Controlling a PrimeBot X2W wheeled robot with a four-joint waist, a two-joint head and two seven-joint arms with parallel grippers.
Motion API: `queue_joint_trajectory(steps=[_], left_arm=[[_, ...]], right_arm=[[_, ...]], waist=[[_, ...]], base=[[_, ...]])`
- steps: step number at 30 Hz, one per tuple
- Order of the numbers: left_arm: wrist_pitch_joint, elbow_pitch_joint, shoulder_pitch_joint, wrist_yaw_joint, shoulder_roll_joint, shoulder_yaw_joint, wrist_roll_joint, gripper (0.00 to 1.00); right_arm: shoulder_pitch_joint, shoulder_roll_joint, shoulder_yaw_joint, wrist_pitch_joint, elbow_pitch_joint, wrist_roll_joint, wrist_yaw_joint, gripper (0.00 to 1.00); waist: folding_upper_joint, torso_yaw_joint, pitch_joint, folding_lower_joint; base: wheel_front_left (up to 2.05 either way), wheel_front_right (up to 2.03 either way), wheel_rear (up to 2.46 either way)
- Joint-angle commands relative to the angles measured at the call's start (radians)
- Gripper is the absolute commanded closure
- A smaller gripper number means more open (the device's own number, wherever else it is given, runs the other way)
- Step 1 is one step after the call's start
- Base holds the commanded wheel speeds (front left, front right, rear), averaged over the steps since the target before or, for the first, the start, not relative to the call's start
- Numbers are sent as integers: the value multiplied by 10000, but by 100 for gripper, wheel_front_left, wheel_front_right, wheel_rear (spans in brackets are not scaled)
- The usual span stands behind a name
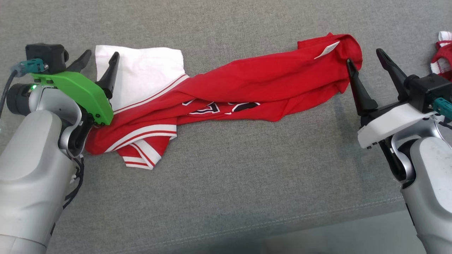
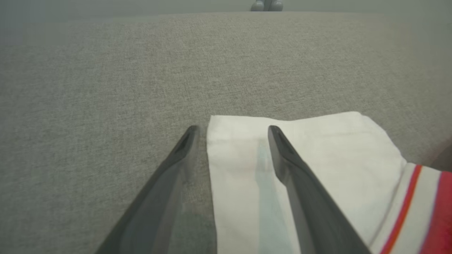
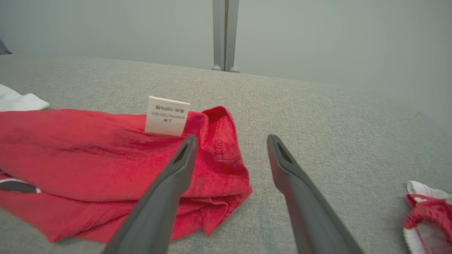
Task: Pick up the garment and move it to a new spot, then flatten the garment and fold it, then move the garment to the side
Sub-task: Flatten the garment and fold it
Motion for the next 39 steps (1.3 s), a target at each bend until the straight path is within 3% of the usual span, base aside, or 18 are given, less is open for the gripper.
queue_joint_trajectory(steps=[1,9,10,11,12,13,14,28,39], left_arm=[[-126,265,-408,-5,187,-217,-325,0],[-372,829,-925,0,394,-788,-1183,0],[-408,892,-976,2,417,-871,-1263,15],[-408,892,-976,2,417,-871,-1263,15],[-441,937,-1016,2,425,-970,-1363,53],[-559,949,-1059,2,432,-1034,-1443,78],[-644,950,-1102,0,449,-1115,-1485,100],[-2031,-226,-1168,68,1166,-1713,-1355,100],[-2291,-3381,-1274,1047,2506,-1220,-781,100]], right_arm=[[-273,-60,95,-70,81,76,-1,0],[-632,-128,326,-184,164,176,-1,0],[-675,-134,341,-217,169,186,-1,8],[-675,-134,341,-217,169,186,-1,8],[-704,-140,372,-233,173,194,-1,56],[-719,-139,389,-251,162,223,-1,98],[-703,-137,395,-263,162,255,-1,100],[-185,-94,-90,-266,-659,722,-1,100],[-652,-143,-848,32,-2297,1315,-1,100]], waist=[[0,-57,463,-2],[0,-55,826,-2],[0,-60,851,-2],[0,-60,851,-2],[0,-57,869,-2],[0,-53,877,-2],[0,-48,877,-2],[0,185,251,-2],[0,342,-576,-2]], base=[[0,0,0],[0,0,0],[0,0,0],[0,0,0],[0,0,0],[0,0,0],[0,0,0],[0,0,0],[0,0,0]])
